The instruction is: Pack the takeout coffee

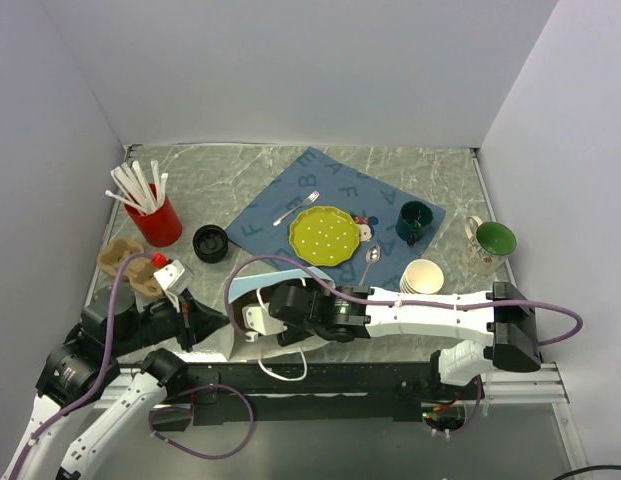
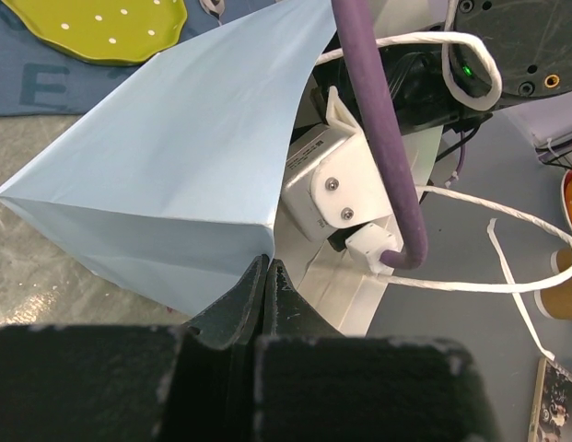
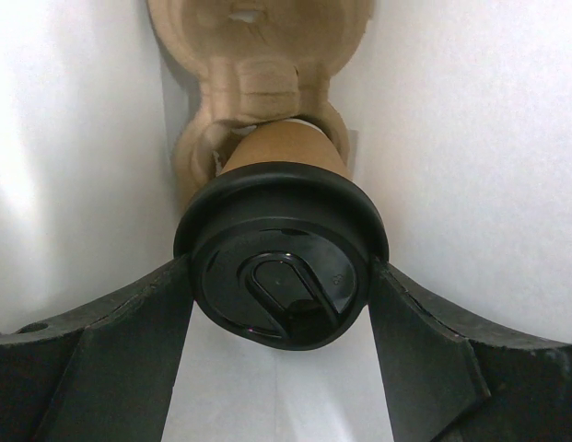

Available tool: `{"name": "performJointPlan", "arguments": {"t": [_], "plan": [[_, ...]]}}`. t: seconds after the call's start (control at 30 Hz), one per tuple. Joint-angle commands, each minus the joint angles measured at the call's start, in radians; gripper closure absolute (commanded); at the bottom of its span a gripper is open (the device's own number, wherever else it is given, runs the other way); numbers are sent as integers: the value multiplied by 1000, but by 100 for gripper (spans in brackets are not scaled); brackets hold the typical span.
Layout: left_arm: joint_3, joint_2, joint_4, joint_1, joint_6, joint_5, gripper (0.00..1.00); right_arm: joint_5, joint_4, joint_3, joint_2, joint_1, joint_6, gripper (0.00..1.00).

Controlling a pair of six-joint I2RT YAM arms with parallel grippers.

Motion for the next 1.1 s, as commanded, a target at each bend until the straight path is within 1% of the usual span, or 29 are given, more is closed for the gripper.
{"name": "performJointPlan", "arguments": {"t": [0.0,0.27,0.5,0.83,1.07], "plan": [[23,14,18,-5,26,28,99,-37,34,-1,12,-2,5,46],[35,37,25,-5,27,23,99,-36,37,4,23,-8,-7,46],[43,57,31,-5,23,25,99,-34,88,-12,50,-22,-1,46],[50,74,23,-5,18,21,99,-105,79,-21,59,-60,12,46],[44,80,38,-5,7,20,99,-159,71,-26,67,-64,25,44]]}}
